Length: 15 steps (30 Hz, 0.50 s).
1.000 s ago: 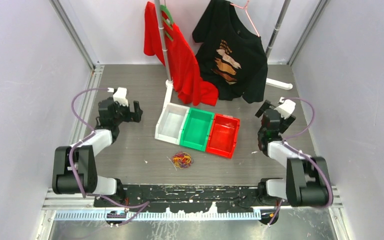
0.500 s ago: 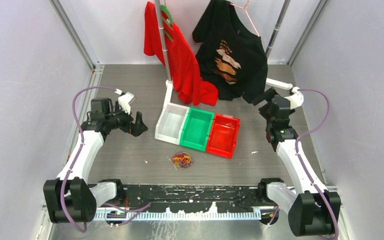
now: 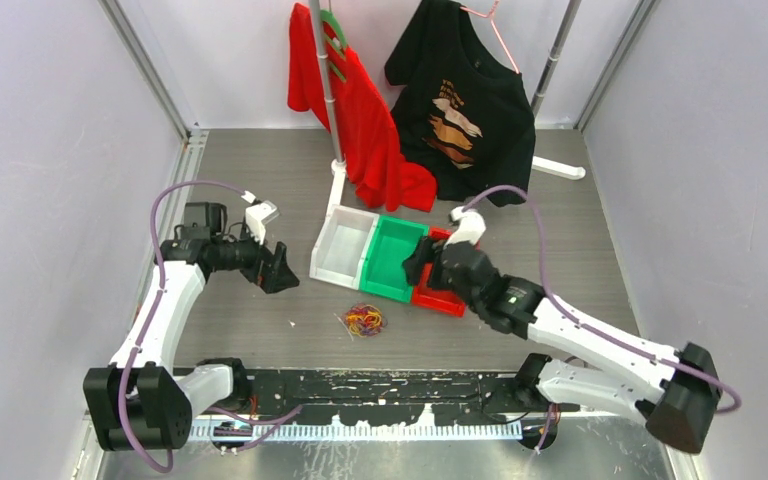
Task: Untangle the cables
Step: Untie the cable.
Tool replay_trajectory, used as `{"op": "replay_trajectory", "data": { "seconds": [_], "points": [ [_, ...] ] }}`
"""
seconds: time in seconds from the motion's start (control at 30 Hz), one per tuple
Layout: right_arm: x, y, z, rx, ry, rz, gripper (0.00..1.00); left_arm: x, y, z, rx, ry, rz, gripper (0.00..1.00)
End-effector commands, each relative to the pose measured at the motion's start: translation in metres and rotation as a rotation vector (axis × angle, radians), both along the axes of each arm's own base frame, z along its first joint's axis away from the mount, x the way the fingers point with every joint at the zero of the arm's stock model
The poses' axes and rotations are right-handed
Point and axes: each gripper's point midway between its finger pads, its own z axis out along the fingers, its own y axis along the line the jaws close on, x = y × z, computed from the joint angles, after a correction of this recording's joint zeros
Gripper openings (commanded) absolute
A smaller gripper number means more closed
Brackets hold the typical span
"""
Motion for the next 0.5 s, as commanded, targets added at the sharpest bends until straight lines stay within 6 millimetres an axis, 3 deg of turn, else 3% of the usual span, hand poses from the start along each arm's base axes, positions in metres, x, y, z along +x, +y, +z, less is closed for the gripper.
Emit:
{"op": "replay_trajectory", "data": {
  "seconds": [0.0,0.2,0.3,0.47],
  "points": [
    [-0.023,0.047,-0.003,-0.064,-0.014,0.108,0.8,-0.008,-0.009,0.013,-0.034,-0.006,-0.059,0.99],
    [-0.059,0.119,-0.036,-0.098,0.066,0.323,0.73,-0.013,-0.009,0.012,-0.028,0.016,-0.068,0.99],
    [-0.068,0.137,-0.05,-0.102,0.117,0.396,0.69,-0.016,-0.009,0.014,-0.022,0.015,-0.078,0.98],
    [-0.075,0.149,-0.065,-0.108,0.159,0.451,0.61,-0.02,-0.007,0.017,-0.005,-0.014,-0.091,0.98]
  ]
}}
